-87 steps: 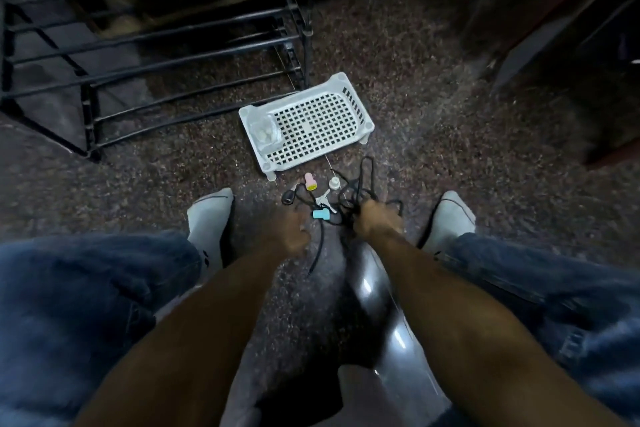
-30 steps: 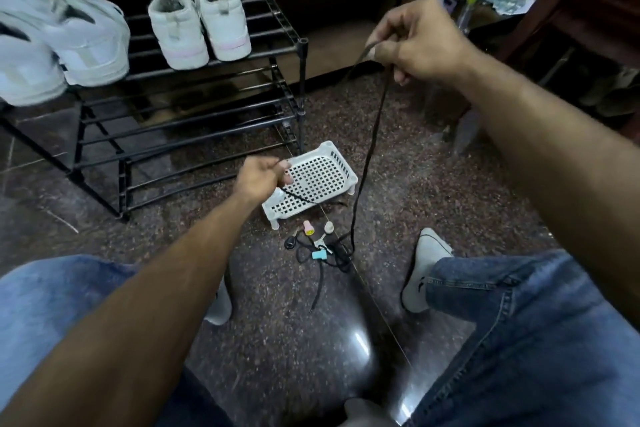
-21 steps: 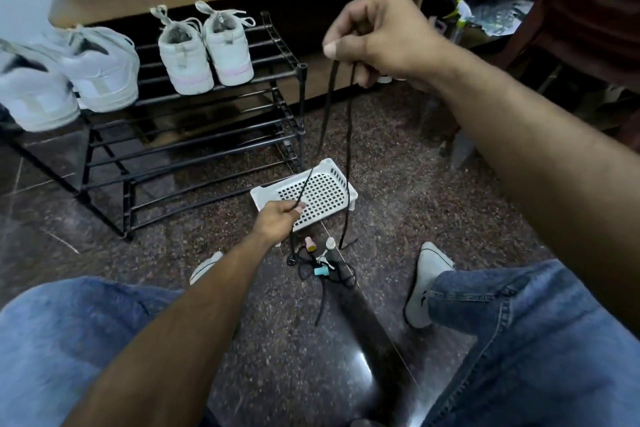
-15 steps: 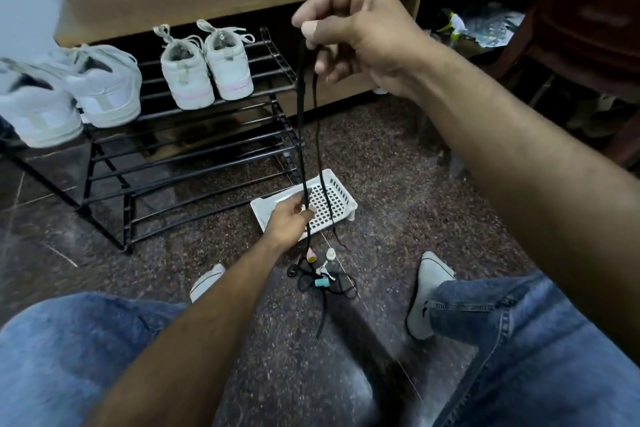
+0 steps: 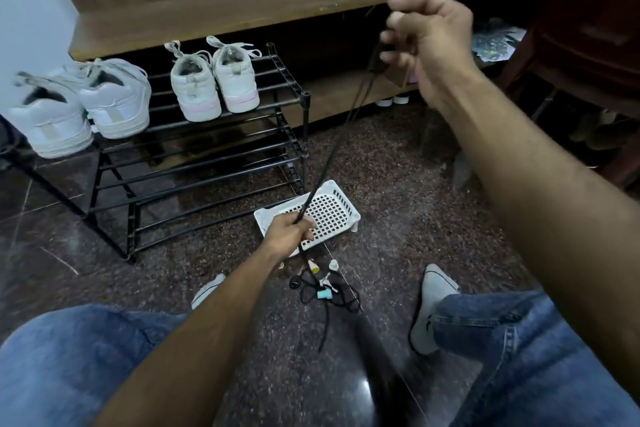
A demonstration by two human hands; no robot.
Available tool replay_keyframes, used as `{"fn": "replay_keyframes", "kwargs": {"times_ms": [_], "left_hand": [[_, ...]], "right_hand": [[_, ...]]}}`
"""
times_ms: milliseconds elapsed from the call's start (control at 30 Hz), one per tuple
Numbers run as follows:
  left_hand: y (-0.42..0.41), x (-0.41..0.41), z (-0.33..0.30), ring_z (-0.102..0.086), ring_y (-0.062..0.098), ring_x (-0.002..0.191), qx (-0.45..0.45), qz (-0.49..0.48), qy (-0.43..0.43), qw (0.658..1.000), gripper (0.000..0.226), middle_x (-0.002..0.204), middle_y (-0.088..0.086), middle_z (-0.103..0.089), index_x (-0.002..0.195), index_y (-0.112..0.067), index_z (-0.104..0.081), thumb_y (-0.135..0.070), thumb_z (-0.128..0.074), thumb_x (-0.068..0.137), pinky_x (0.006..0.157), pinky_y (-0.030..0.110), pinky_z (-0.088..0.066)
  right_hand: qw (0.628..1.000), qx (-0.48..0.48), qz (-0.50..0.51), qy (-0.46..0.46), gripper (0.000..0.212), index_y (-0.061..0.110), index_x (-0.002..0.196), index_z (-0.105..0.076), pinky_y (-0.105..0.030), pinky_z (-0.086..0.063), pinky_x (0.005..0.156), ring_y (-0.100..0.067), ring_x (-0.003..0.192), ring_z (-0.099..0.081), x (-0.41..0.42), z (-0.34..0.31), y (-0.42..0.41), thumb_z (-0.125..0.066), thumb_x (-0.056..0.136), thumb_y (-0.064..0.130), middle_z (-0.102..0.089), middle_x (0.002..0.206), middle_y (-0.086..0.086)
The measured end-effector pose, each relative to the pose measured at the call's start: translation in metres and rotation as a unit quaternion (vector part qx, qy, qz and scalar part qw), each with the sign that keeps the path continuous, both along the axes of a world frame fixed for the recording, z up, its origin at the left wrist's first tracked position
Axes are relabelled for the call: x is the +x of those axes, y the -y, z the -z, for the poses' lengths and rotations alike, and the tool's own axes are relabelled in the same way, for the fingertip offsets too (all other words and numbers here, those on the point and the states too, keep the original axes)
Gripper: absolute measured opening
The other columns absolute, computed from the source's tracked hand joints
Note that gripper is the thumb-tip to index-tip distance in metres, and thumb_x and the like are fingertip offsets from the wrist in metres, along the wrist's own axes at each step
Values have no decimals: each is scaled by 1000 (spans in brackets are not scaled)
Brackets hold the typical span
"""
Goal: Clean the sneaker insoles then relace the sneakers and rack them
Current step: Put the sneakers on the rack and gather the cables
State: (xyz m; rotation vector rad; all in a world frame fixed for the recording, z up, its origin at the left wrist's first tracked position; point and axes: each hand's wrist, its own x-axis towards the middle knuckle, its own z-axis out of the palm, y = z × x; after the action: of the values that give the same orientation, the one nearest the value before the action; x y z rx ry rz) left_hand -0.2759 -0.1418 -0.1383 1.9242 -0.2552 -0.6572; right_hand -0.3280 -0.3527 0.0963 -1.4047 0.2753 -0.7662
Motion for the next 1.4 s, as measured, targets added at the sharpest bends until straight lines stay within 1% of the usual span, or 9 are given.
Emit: {"fn": "replay_keyframes", "kwargs": {"times_ms": [200, 400, 533, 700, 800, 867, 967, 1167, 1400], "left_hand": [[-16, 5, -6, -59, 16, 68, -83, -127, -42, 988, 12, 72, 8, -63, 83, -8, -63, -2, -59, 92, 55, 16, -48], [-12, 17, -30, -68, 13, 77, -171, -162, -37, 971, 20, 83, 3, -70, 104, -11, -65, 2, -62, 88, 58, 18, -52], [1, 20, -43, -66, 21, 83, -189, -125, -2, 974, 24, 79, 3, -67, 94, -15, -68, 5, -67, 82, 76, 31, -54], [17, 14, -58, -61, 7, 69, -143, -14, 75, 987, 24, 74, -4, -63, 89, -20, -68, 2, -71, 80, 63, 15, -49], [23, 10, -70, -60, 6, 67, -150, 19, 88, 985, 23, 75, -1, -62, 92, -16, -67, 4, -69, 81, 60, 12, -47], [25, 8, -77, -61, 10, 68, -175, 23, 85, 981, 23, 76, 3, -63, 93, -13, -67, 7, -68, 81, 61, 15, -49], [24, 8, -87, -63, 16, 73, -205, 10, 90, 975, 24, 79, 7, -64, 93, -13, -68, 7, -69, 80, 64, 18, -51], [5, 33, -96, -64, 8, 65, -283, -172, 51, 942, 21, 76, 0, -68, 93, -16, -67, 3, -65, 84, 58, 20, -51], [-21, 36, -25, -63, 14, 81, -204, -327, -89, 918, 21, 92, 1, -71, 89, -21, -68, -1, -61, 86, 64, 26, -50]], "right_hand": [[971, 67, 135, -188, 23, 16, 85, -61, -28, -55, 53, -11, 60, -58, -14, 97, 47, -46, 93, 0, -59, 76, -2], [909, 91, 207, -351, 21, 18, 78, -63, -29, -50, 47, -17, 61, -59, -32, 193, 61, -52, 92, 7, -66, 94, -15], [868, -23, 171, -466, 10, 17, 91, -65, -35, -57, 72, -30, 91, -62, -37, 218, 40, -57, 92, 12, -65, 114, -11], [914, -112, -92, -379, 56, 16, 131, -55, -19, -47, 77, -13, 106, -53, -26, 216, -23, -64, 83, -9, -53, 128, 4], [922, -114, -185, -321, 64, 24, 134, -50, -16, -37, 91, -6, 115, -45, -12, 210, -57, -70, 80, -2, -51, 129, 6], [930, -95, -205, -289, 48, 19, 119, -56, -11, -40, 81, -4, 100, -54, -2, 210, -74, -75, 77, 4, -61, 112, 6], [936, -46, -218, -274, 25, 9, 100, -67, -22, -47, 81, -13, 92, -64, 11, 217, -93, -77, 78, 14, -71, 96, -4], [945, 90, -207, -236, 10, 2, 94, -69, -18, -48, 84, -14, 96, -66, -3, 231, -96, -62, 91, 8, -71, 104, -14], [914, 367, -158, -73, 14, 11, 87, -54, -51, -31, 113, -27, 109, -58, -3, 227, -82, -45, 96, 6, -66, 91, -6]]}}
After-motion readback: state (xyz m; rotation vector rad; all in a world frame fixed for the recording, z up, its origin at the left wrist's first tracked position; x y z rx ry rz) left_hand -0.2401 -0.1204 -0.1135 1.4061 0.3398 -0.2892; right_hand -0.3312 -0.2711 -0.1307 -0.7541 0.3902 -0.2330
